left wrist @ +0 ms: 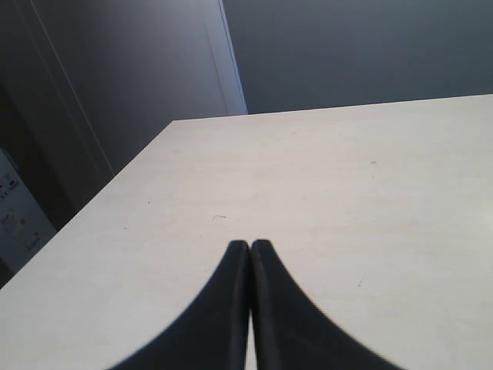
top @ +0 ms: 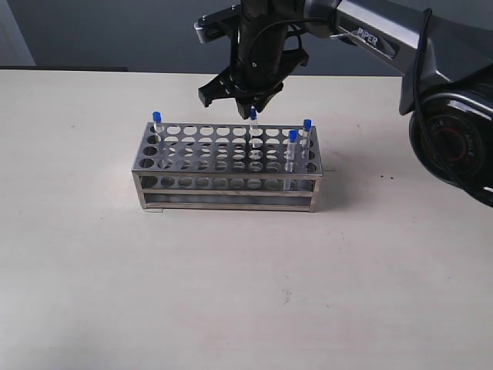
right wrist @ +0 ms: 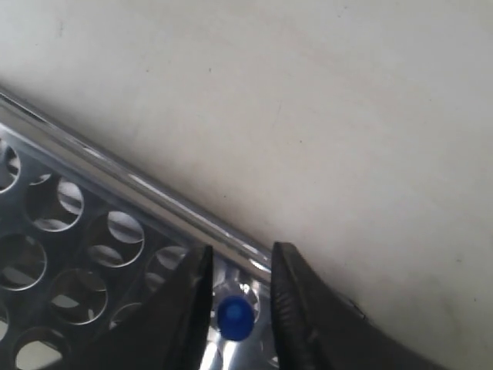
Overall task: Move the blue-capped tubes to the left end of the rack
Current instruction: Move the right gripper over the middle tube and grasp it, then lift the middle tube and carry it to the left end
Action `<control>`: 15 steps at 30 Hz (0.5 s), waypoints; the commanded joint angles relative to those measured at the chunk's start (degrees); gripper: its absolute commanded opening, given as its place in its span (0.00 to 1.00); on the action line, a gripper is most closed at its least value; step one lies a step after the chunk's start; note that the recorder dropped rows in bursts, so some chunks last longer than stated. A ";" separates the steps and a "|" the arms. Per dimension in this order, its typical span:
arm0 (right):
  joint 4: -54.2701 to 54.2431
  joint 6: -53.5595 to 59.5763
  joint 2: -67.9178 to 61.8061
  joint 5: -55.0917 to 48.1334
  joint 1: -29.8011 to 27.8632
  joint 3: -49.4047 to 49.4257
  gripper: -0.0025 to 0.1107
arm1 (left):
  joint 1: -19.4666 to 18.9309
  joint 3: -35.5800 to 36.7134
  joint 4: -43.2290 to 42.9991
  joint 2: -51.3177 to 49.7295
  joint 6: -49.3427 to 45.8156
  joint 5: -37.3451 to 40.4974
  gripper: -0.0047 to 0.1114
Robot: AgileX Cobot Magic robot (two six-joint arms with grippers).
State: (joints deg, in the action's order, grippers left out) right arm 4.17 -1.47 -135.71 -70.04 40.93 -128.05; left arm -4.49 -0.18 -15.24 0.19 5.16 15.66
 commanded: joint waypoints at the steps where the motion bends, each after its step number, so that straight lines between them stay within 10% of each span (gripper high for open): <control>1: 0.72 -0.07 0.06 0.08 -0.22 -0.04 0.27 | 0.15 0.18 0.04 -0.19 0.32 -0.67 0.04; 12: 1.08 -0.07 -1.52 0.08 -0.22 -0.04 0.25 | 0.15 0.18 0.04 -0.19 0.32 -0.67 0.04; 15: 1.72 -0.07 -1.67 0.08 -0.22 -0.04 0.12 | 0.15 0.18 0.04 -0.19 0.32 -0.67 0.04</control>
State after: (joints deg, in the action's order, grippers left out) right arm 4.83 -1.47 -137.37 -70.04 40.93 -128.05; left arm -4.49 -0.18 -15.24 0.19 5.16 15.66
